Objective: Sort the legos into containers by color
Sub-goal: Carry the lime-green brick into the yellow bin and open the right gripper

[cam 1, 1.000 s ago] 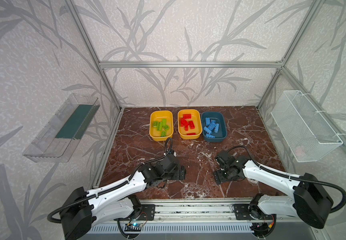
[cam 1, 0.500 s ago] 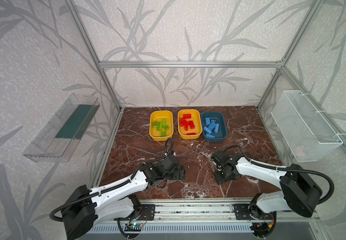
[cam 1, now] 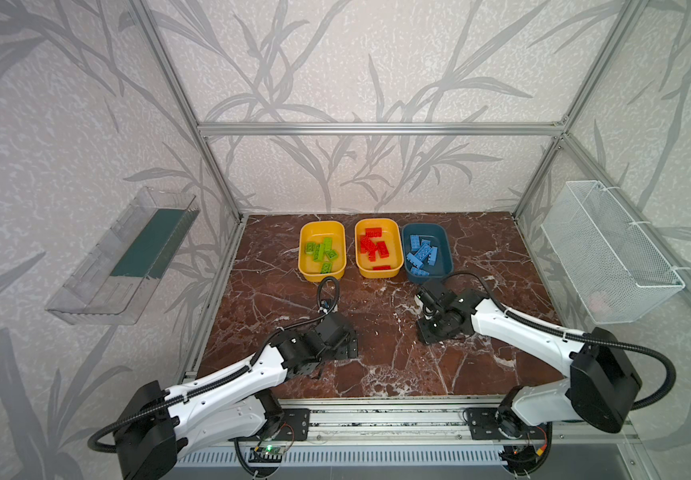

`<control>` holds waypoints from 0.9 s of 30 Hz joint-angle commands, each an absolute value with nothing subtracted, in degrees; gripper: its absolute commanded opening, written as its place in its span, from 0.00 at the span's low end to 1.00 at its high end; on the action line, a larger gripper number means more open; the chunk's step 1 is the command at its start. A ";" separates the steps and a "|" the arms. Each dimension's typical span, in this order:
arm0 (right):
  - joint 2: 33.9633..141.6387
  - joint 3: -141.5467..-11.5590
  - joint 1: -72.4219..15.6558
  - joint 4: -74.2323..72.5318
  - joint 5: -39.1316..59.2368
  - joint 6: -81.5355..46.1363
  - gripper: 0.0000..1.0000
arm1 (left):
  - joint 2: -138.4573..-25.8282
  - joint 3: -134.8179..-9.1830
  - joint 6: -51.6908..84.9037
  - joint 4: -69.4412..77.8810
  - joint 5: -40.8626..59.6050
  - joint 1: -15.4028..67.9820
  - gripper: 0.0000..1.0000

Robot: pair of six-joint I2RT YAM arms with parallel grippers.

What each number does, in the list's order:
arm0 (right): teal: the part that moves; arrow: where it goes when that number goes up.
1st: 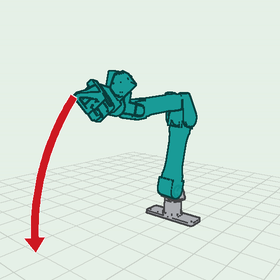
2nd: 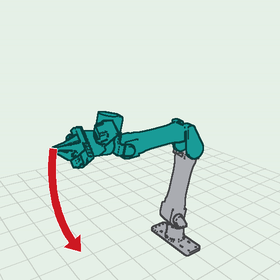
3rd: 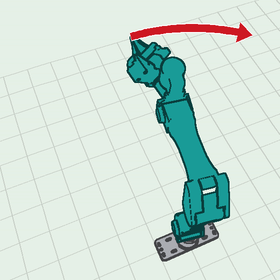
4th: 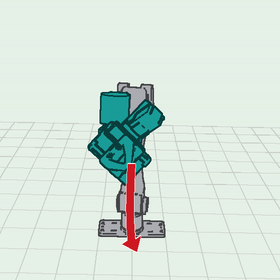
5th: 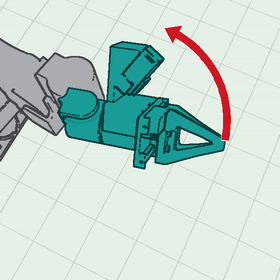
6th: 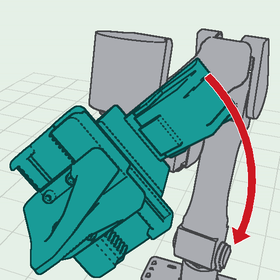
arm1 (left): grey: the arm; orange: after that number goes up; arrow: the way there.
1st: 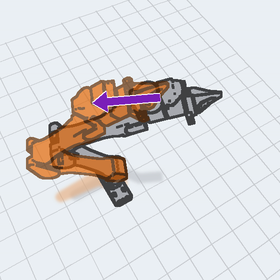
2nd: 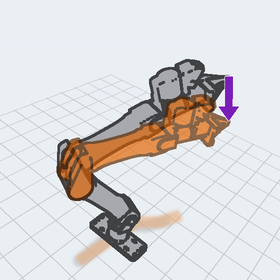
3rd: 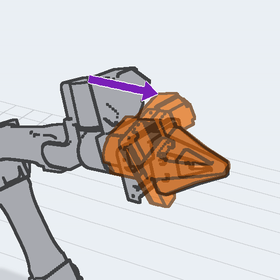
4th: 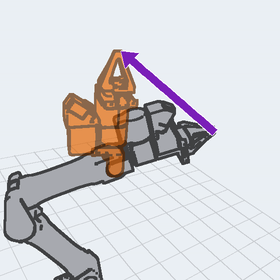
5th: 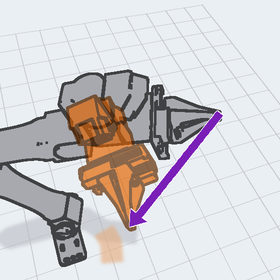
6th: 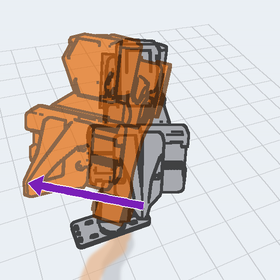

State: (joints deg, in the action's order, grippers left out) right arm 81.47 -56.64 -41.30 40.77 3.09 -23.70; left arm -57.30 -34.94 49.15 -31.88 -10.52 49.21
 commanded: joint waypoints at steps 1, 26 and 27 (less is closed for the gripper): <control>83.18 -63.59 -41.23 32.79 7.53 -23.34 0.31 | -54.92 -33.78 52.04 -36.48 -11.89 43.26 0.99; 156.74 -164.30 -41.32 49.71 20.77 -11.48 0.90 | -51.74 -32.67 49.27 -36.40 -8.40 17.99 0.99; 156.33 -164.24 -41.44 48.79 21.54 -11.42 1.00 | -51.85 -32.76 48.88 -36.02 -8.69 17.85 0.99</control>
State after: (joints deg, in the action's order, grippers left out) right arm 155.72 -160.66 -41.30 44.18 19.42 -13.45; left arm -51.90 -32.77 49.08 -35.55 -7.09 18.59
